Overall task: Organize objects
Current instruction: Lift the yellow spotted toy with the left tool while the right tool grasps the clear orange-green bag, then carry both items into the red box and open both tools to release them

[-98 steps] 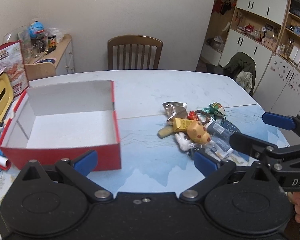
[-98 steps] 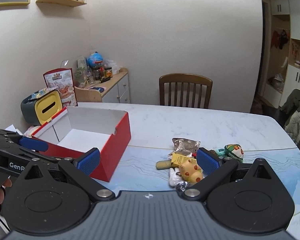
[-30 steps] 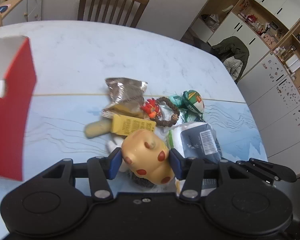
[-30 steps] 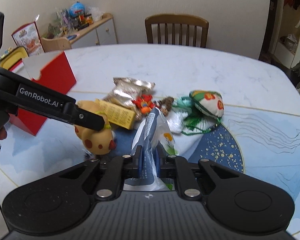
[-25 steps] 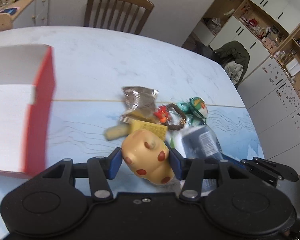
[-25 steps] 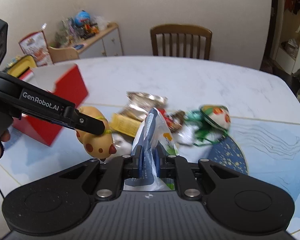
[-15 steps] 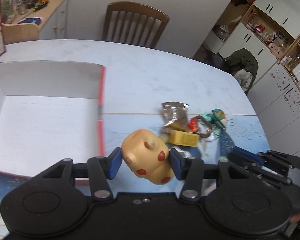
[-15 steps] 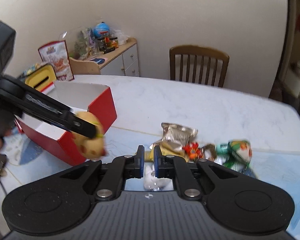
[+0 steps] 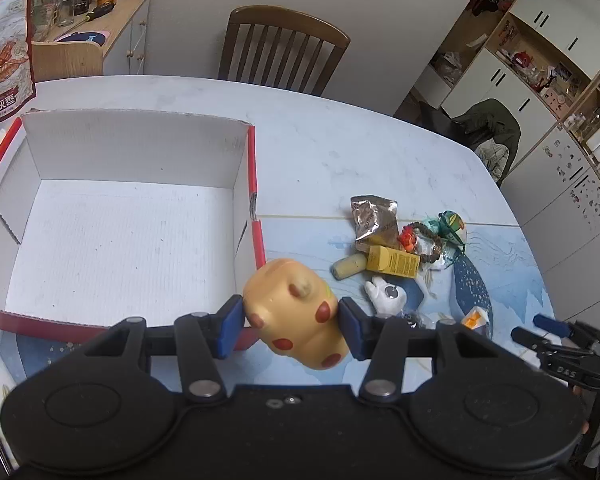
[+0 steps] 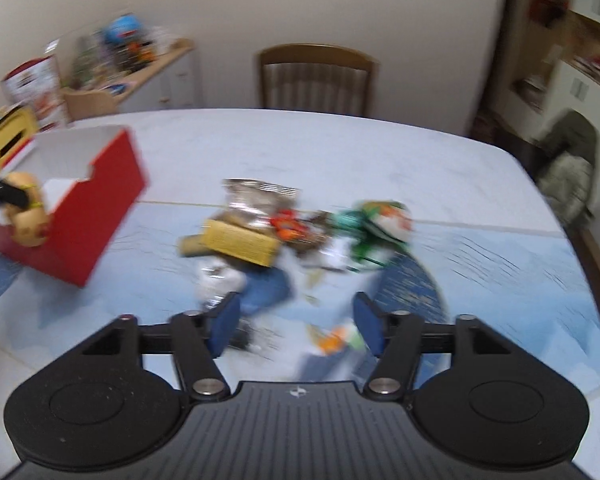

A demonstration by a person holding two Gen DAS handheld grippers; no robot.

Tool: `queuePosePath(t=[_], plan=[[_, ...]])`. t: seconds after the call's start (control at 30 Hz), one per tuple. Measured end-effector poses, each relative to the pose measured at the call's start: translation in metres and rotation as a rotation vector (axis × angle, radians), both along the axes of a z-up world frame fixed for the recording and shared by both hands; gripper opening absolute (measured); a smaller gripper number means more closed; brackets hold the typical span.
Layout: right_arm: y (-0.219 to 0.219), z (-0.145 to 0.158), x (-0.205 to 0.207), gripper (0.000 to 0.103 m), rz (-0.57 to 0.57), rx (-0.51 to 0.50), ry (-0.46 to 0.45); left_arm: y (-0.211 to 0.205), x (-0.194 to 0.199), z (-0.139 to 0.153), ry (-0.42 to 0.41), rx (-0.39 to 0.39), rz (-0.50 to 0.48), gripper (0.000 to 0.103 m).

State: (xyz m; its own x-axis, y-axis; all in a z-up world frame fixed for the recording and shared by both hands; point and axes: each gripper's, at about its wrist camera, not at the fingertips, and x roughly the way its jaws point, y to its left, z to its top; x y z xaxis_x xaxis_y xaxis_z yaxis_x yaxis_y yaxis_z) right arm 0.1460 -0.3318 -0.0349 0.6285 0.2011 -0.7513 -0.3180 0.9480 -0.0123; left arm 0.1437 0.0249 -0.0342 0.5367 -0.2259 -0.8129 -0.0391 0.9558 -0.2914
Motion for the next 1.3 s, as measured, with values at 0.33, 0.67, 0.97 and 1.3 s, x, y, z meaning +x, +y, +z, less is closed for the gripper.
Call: queuePosePath(t=[0.33, 0.67, 0.97, 1.3], plan=[[-0.005, -0.052, 0.010, 0.064, -0.093, 0.003, 0.145, -0.006, -0.006, -0.003, 0.006, 0.005, 0.002, 0.050], [-0.001, -0.065, 0.020, 0.017, -0.107, -0.007, 0.193, -0.005, -0.013, -0.002, 0.000, 0.004, 0.021, 0.050], [-0.008, -0.038, 0.015, 0.005, -0.102, 0.031, 0.154, 0.006, -0.019, 0.009, -0.017, 0.015, 0.026, 0.050], [0.055, 0.053, 0.020, 0.005, 0.084, 0.179, 0.024, 0.041, -0.019, 0.035, -0.047, 0.054, 0.049, 0.050]])
